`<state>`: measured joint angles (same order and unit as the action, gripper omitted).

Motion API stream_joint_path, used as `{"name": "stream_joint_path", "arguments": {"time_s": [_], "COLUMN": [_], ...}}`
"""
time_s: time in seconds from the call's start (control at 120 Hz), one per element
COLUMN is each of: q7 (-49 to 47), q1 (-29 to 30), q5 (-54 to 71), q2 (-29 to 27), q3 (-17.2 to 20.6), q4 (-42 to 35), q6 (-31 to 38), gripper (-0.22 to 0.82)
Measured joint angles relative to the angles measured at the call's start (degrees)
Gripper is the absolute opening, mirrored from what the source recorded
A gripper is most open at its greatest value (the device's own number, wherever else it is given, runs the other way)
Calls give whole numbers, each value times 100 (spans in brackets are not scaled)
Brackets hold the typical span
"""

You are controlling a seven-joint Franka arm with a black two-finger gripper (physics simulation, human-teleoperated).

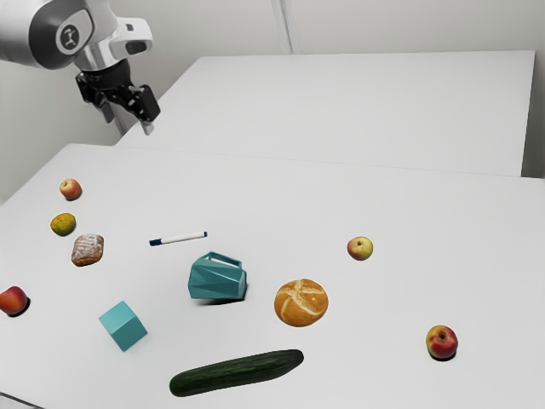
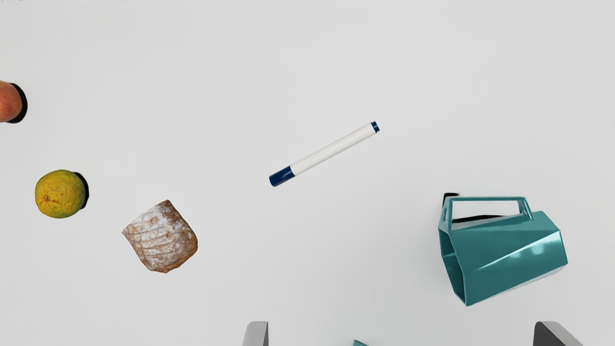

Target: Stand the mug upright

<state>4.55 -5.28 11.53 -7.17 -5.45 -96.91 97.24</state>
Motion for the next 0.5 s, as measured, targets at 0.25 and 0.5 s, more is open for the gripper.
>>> {"name": "stream_joint_path", "arguments": {"time_s": [0.25,0.5], "q7": [6,6], "q1": [78,396], "q5": [-8,-667], "q2": [56,459], "q3": [0,-8], "q4": [-56,-379], "q6": [83,217], "gripper": [60,60]}}
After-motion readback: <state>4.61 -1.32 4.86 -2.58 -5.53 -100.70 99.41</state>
